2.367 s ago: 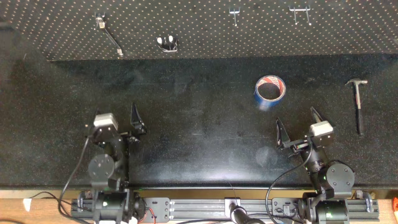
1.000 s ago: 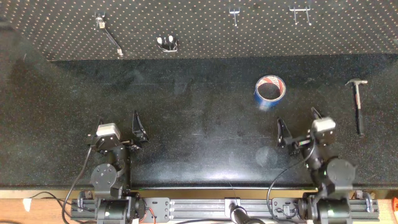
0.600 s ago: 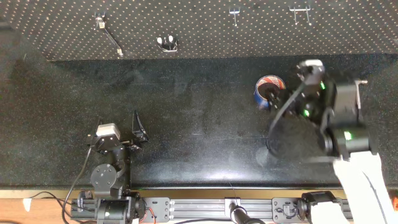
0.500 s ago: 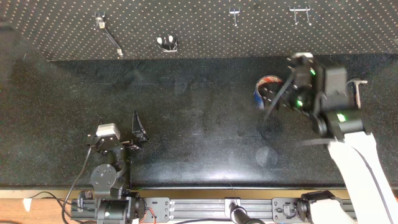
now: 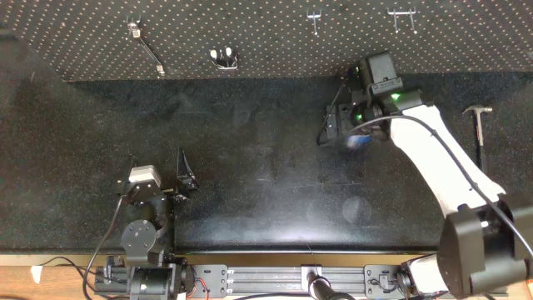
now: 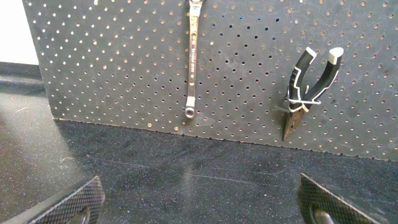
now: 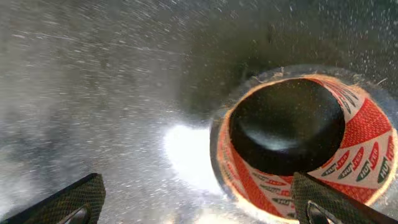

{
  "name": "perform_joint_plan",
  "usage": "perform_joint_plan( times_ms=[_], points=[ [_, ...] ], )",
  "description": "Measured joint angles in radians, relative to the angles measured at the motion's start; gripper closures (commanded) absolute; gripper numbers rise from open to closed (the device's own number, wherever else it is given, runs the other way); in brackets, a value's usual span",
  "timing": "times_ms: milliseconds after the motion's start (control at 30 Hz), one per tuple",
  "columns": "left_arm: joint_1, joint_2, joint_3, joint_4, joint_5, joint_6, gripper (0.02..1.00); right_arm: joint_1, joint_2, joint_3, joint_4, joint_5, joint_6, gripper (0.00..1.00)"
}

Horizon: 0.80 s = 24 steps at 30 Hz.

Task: Place Tools Onto Pegboard

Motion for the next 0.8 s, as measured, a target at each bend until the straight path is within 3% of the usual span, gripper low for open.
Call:
perform_joint_plan(
  times_ms=[67, 200, 233, 267, 300, 333, 633, 800],
  points=[
    [0.0, 0.0, 0.0, 0.0, 0.0, 0.0, 0.023, 0.001, 0.023, 0.0, 0.0, 0.007, 0.0, 0.056],
    [0.0, 0.0, 0.0, 0.0, 0.0, 0.0, 0.023, 0.001, 0.06, 0.0, 0.0, 0.011, -0.009, 0.329],
    [0.0, 0.0, 0.0, 0.0, 0.0, 0.0, 0.023, 0.001, 0.067, 0.0, 0.0, 0.014, -0.016, 0.424],
    [0.0, 0.0, 0.0, 0.0, 0.0, 0.0, 0.023, 0.002, 0.075, 0.0, -0.001, 0.019, -0.021, 0.627],
    [0.0, 0.0, 0.0, 0.0, 0.0, 0.0, 0.025, 0.003, 0.08, 0.0, -0.001, 0.026, -0.027, 0.724],
    [0.0, 0.0, 0.0, 0.0, 0.0, 0.0, 0.023, 0.007, 0.087, 0.0, 0.0, 0.036, -0.037, 0.912],
    [0.0, 0.0, 0.0, 0.0, 0.0, 0.0, 0.023, 0.023, 0.059, 0.008, 0.035, 0.068, -0.048, 0.925],
    [0.0, 0.0, 0.0, 0.0, 0.0, 0.0, 0.023, 0.064, -0.284, 0.008, 0.174, 0.071, -0.046, 0.928]
  ],
)
